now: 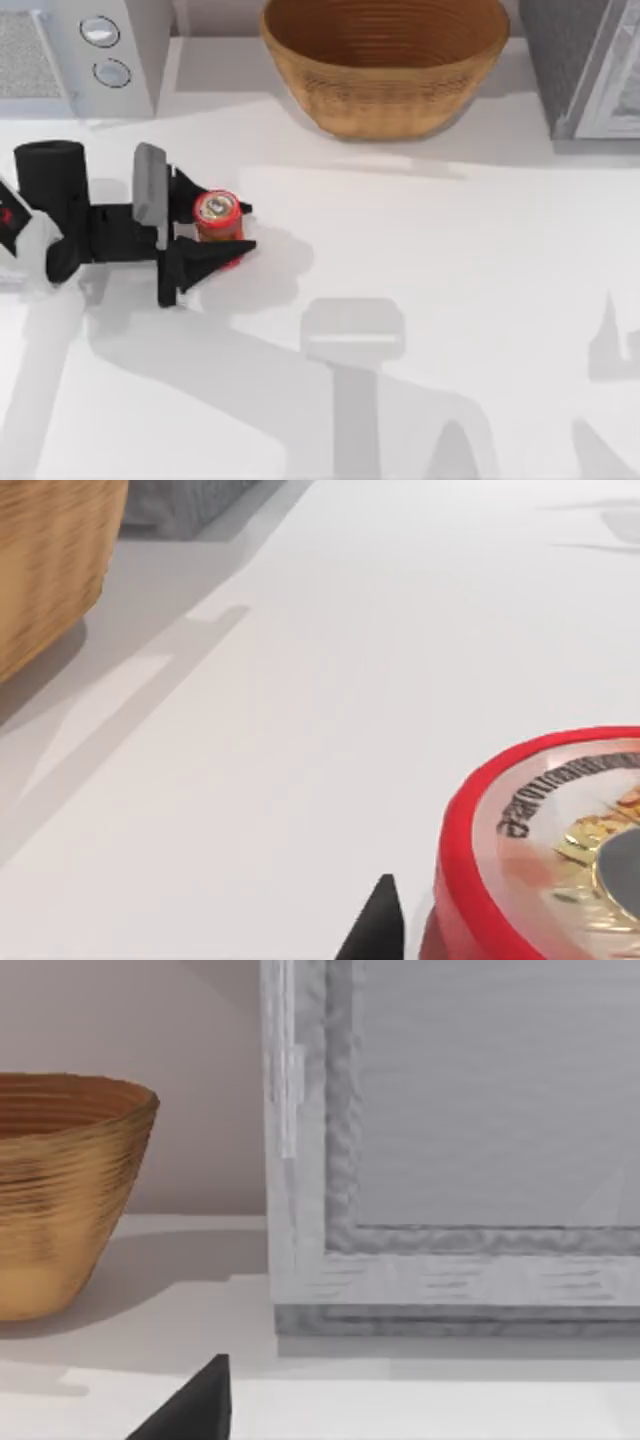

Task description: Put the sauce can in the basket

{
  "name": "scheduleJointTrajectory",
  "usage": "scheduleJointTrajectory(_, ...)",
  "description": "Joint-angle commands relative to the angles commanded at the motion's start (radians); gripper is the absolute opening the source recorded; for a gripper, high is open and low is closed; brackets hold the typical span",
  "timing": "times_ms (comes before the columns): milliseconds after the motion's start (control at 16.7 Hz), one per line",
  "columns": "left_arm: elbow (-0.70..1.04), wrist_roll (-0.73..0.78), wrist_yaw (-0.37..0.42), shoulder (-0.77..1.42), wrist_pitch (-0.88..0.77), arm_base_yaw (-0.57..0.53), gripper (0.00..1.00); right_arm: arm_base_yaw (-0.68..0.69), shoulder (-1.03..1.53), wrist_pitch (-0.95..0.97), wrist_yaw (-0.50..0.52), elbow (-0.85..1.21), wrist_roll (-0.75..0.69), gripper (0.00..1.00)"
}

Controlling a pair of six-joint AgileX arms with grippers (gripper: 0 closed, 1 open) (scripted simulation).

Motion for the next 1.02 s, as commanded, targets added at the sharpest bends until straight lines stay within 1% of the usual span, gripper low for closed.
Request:
scheduleJointTrajectory(240, 0.0, 0.0, 0.0, 0.0, 0.0, 0.0, 0.02, 0.0, 0.0, 0.0, 0.0, 0.0, 0.0, 1.0)
scheduleJointTrajectory(300, 0.0, 0.0, 0.0, 0.0, 0.0, 0.0, 0.0, 0.0, 0.0, 0.0, 0.0, 0.0, 0.0, 1.0)
scheduleJointTrajectory(840, 0.0, 0.002, 0.0, 0.001, 0.0, 0.003, 0.0, 0.0, 0.0, 0.0, 0.0, 0.0, 0.0, 1.0)
scheduleJointTrajectory(1020, 0.011, 0.059, 0.013, -0.022, -0.054, 0.013, 0.0, 0.0, 0.0, 0.0, 0.0, 0.0, 0.0, 1.0)
